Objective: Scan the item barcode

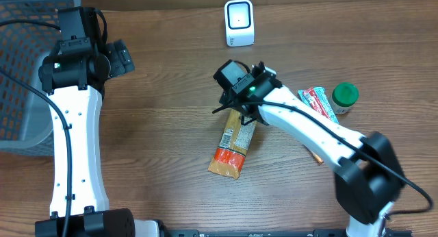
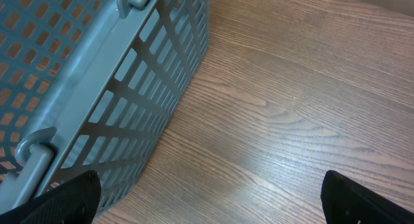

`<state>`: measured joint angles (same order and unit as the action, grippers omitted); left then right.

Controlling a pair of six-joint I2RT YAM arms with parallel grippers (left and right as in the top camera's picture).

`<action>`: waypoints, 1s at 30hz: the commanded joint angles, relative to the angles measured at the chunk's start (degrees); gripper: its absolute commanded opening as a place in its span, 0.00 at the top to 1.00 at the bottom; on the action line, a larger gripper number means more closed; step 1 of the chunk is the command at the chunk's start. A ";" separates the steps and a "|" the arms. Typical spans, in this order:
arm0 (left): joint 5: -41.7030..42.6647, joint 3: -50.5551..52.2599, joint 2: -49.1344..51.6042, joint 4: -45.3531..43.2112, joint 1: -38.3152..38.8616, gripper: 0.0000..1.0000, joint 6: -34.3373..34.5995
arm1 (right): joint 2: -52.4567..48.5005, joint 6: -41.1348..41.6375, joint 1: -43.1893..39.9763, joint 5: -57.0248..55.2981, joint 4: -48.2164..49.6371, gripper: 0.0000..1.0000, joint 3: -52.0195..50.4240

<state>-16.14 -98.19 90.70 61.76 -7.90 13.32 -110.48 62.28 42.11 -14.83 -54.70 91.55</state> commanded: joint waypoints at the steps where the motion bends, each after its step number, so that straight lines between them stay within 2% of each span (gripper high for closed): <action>1: -0.76 -1.01 -0.81 -0.04 0.04 0.00 -0.48 | 3.41 -2.32 0.37 0.83 0.83 0.00 1.81; 30: -0.76 -1.01 -0.81 -0.02 0.04 0.00 -0.48 | 3.30 -2.34 0.28 2.91 0.87 0.00 1.79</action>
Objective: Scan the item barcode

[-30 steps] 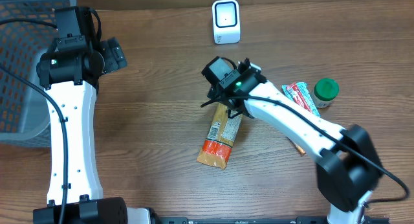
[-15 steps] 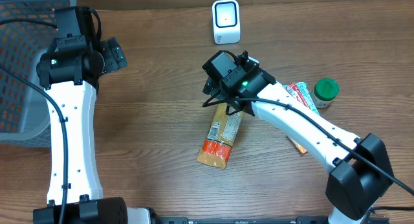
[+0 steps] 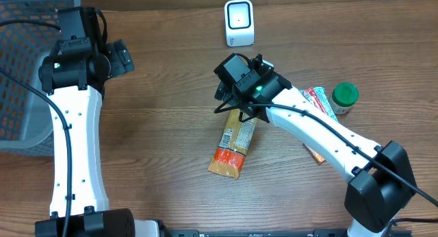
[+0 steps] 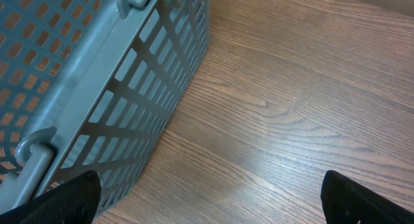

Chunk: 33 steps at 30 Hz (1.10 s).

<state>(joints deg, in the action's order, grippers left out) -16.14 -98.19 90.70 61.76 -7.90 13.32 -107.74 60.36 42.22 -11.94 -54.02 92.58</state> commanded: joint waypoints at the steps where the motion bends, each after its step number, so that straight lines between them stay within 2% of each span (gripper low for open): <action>1: -0.76 -1.01 -0.81 -0.04 0.04 0.00 -0.48 | 0.57 -0.42 0.17 0.02 0.20 0.00 0.76; 6: -0.76 -1.01 -0.81 -0.04 0.04 0.00 -0.48 | 0.57 -0.42 0.17 0.17 3.61 0.00 0.76; 13: -0.76 -1.01 -0.81 -0.04 0.04 0.00 -0.48 | 0.57 -0.42 0.20 9.75 10.36 0.00 0.76; 17: -0.76 -1.01 -0.81 -0.04 0.04 0.00 -0.48 | 0.57 -0.42 0.20 10.67 11.69 0.00 0.76; 18: -0.76 -1.01 -0.81 -0.04 0.04 0.00 -0.48 | 0.57 -0.44 0.20 10.78 12.31 0.05 0.76; 19: -0.76 -1.01 -0.81 -0.04 0.04 0.00 -0.48 | 0.57 -0.50 0.20 11.93 12.15 0.58 0.76; 20: -0.76 -1.01 -0.81 -0.04 0.04 0.00 -0.48 | 0.57 -0.81 0.20 12.79 11.45 0.72 0.76; 21: -0.76 -1.01 -0.81 -0.04 0.04 0.00 -0.48 | 0.57 -2.23 0.22 13.22 9.94 0.94 0.76; 27: -0.76 -1.01 -0.81 -0.04 0.04 0.00 -0.48 | 0.26 -3.67 4.33 14.49 7.67 0.96 -3.06; 33: -0.76 -1.01 -0.81 -0.04 0.04 0.00 -0.48 | 0.26 -3.63 8.76 5.92 11.82 0.96 -9.51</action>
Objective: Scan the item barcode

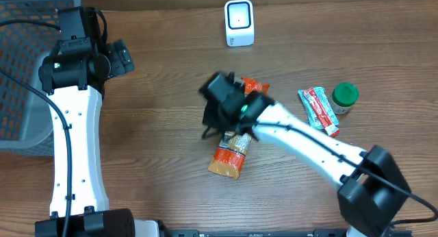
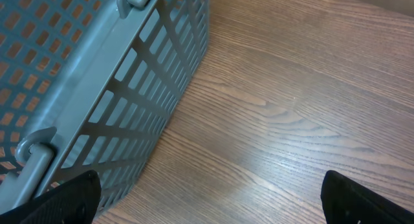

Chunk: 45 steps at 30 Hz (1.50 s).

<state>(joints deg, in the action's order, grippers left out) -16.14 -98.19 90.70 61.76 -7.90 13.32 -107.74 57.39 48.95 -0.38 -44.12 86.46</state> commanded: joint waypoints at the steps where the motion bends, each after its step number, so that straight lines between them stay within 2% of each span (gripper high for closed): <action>1: -0.76 -1.01 -0.81 -0.04 0.04 0.00 -0.48 | 0.26 -0.68 2.56 -6.05 3.48 0.96 -4.72; 6: -0.76 -1.01 -0.81 -0.04 0.04 0.00 -0.48 | 0.24 -0.20 5.33 -5.09 15.13 0.96 -12.68; 10: -0.76 -1.01 -0.81 -0.04 0.04 0.00 -0.48 | 0.24 -0.17 6.99 -5.09 19.65 0.96 -17.68; 17: -0.76 -1.01 -0.81 -0.02 0.04 0.00 -0.48 | 0.26 7.61 7.10 -4.42 10.12 0.96 -18.29; 27: -0.76 -1.01 -0.81 -0.02 0.04 0.00 -0.48 | 0.39 6.56 3.54 1.22 -5.64 0.96 -16.26; 32: -0.76 -1.01 -0.81 -0.04 0.04 0.00 -0.48 | 0.39 0.33 0.11 1.14 -14.34 0.96 -14.27; 36: -0.76 -1.01 -0.81 -0.04 0.04 0.00 -0.48 | 0.39 -8.37 -2.78 2.25 -15.74 0.96 -12.55; 42: -0.76 -1.01 -0.81 -0.02 0.04 0.00 -0.48 | 0.39 -21.94 -6.32 3.06 -20.96 0.96 -3.45; 43: -0.76 -1.01 -0.81 -0.04 0.04 0.00 -0.48 | 0.39 -23.47 -6.69 3.06 -20.94 0.93 -2.43; 45: -0.76 -1.01 -0.81 -0.04 0.04 0.00 -0.48 | 0.39 -28.02 -7.93 3.04 -18.78 0.50 -0.55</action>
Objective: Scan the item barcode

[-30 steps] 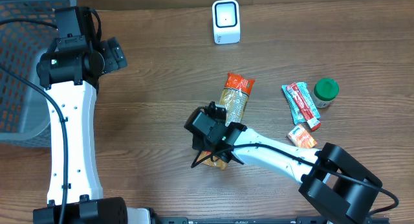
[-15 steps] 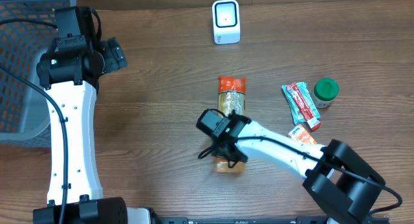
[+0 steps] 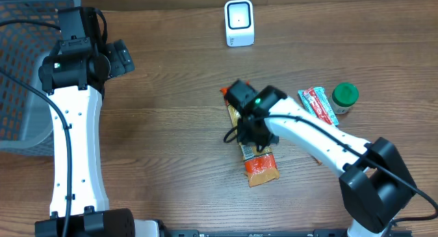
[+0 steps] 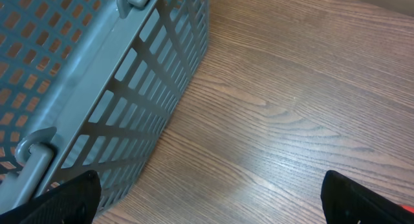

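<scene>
An orange and tan snack packet (image 3: 254, 161) lies slanted mid-table, its orange end toward the front. My right gripper (image 3: 252, 129) sits over the packet's middle, its dark fingers on either side of it and seemingly shut on it; the grip itself is hidden under the wrist. The white scanner (image 3: 239, 22) stands at the back centre, well apart from the packet. My left gripper (image 4: 220, 204) hangs open over bare wood beside the basket, with nothing between its fingertips (image 4: 77, 193). A thin orange-red sliver (image 4: 398, 206) shows at the left wrist view's lower right edge.
A grey mesh basket (image 3: 20, 72) fills the far left, its wall (image 4: 129, 88) close to my left gripper. A red and white packet (image 3: 318, 105) and a green-lidded jar (image 3: 345, 96) lie at the right. A small orange item (image 3: 315, 155) peeks from under the right arm.
The snack packet has swung round: its orange end pointed front-left and now points front-right. My right gripper has shifted right and toward the front with it. The left arm is unchanged.
My right gripper first stood over the packet's back end, the packet slanting front-left. It stayed there a second later. Then it showed blurred further left, with the packet's red back end uncovered. Now the packet slants front-right under the gripper. The left arm never moved.
</scene>
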`<state>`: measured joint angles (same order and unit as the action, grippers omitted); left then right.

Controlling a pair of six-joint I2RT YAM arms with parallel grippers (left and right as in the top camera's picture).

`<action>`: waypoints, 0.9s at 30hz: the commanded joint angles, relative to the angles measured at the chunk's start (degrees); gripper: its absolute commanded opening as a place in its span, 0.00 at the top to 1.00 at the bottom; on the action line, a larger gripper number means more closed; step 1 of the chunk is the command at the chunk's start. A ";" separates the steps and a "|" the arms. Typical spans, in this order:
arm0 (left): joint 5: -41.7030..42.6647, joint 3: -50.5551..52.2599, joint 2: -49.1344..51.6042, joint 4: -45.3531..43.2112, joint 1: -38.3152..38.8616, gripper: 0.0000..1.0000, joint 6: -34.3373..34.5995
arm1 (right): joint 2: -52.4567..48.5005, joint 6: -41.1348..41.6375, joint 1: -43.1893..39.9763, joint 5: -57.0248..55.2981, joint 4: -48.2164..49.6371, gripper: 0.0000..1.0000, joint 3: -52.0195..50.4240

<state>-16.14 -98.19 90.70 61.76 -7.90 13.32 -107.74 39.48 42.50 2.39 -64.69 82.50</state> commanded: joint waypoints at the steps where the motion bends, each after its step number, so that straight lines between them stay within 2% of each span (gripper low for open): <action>1: -0.76 -1.01 -0.81 -0.04 0.04 0.00 -0.48 | 0.39 -11.56 -1.86 0.28 2.99 0.22 3.52; 2: -0.76 -1.01 -0.81 -0.04 0.04 0.00 -0.48 | 0.39 -13.42 -2.23 0.28 3.65 0.00 3.52; 4: -0.76 -1.01 -0.81 -0.04 0.04 0.00 -0.48 | 0.37 -18.60 -2.84 0.22 5.46 0.00 3.41; 6: -0.76 -1.01 -0.81 -0.02 0.04 0.00 -0.48 | 0.35 -21.79 -3.06 -1.05 6.84 0.05 3.28; 11: -0.76 -1.01 -0.81 -0.02 0.04 0.00 -0.48 | 0.26 -25.07 -3.08 -4.87 8.83 0.07 3.06; 20: -0.76 -1.01 -0.81 -0.04 0.04 0.00 -0.48 | -1.01 -26.05 -3.06 -5.31 10.67 0.10 2.95; 27: -0.76 -1.01 -0.81 -0.04 0.04 0.00 -0.48 | -7.76 -26.05 -2.97 -5.31 10.80 0.10 2.95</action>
<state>-16.14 -98.19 90.70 61.76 -7.90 13.32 -111.74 13.87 39.68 -2.15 -54.02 84.93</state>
